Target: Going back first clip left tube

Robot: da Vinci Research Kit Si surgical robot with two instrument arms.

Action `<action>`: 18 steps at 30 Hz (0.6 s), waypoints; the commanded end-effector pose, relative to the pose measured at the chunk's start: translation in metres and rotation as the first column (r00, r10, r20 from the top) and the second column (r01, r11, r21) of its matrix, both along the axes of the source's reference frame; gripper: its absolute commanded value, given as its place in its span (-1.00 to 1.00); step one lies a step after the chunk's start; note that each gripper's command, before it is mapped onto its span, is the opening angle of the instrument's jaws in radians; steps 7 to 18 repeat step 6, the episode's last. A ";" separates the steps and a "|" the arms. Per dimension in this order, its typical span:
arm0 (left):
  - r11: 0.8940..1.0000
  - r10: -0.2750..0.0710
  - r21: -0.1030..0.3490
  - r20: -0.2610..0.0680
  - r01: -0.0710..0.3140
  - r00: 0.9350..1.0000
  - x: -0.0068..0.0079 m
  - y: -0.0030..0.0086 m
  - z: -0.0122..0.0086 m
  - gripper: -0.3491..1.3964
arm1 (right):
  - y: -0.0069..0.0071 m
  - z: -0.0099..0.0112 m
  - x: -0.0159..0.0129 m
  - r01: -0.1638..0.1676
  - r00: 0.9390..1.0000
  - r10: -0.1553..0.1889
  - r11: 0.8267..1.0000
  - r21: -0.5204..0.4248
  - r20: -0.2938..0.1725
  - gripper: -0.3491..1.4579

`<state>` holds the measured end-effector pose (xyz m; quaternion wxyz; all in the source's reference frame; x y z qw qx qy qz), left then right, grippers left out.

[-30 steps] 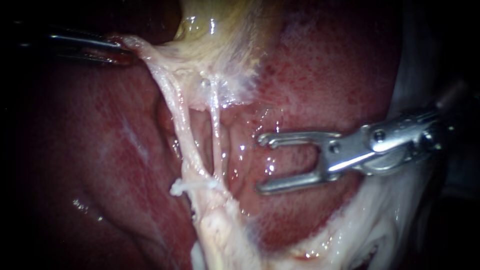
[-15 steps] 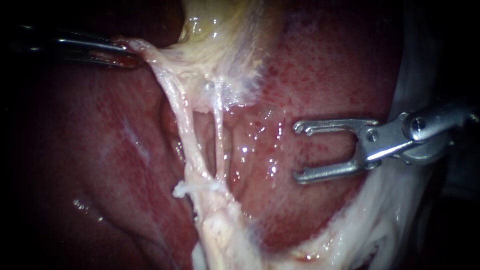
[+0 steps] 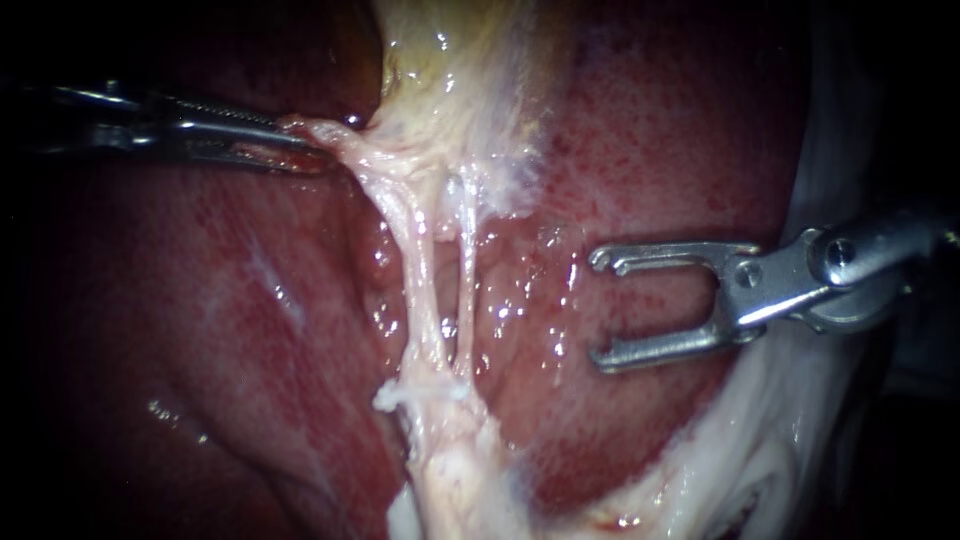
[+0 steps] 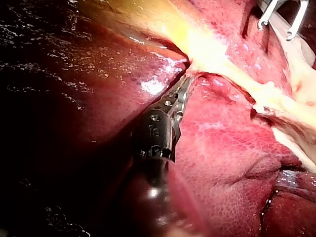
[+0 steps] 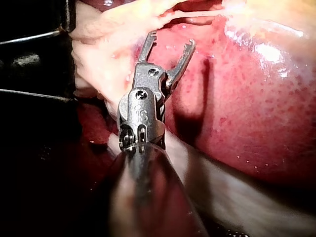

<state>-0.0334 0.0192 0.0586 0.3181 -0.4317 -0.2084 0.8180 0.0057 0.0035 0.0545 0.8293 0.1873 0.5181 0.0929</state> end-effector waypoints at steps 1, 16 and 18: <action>1.000 0.001 0.000 0.000 -0.001 1.000 0.0000 0.0000 0.0000 -1.00 | 0.0000 0.0000 0.0000 0.000 1.000 0.000 1.000 0.000 0.000 -0.06; 1.000 0.001 0.001 0.001 -0.001 1.000 0.0001 0.0000 -0.0002 -1.00 | -0.0001 -0.0001 0.0002 0.006 1.000 -0.006 1.000 0.003 -0.003 -0.06; 1.000 0.001 0.001 0.001 -0.001 1.000 0.0001 0.0000 -0.0002 -1.00 | -0.0001 -0.0001 0.0002 0.006 1.000 -0.006 1.000 0.003 -0.003 -0.06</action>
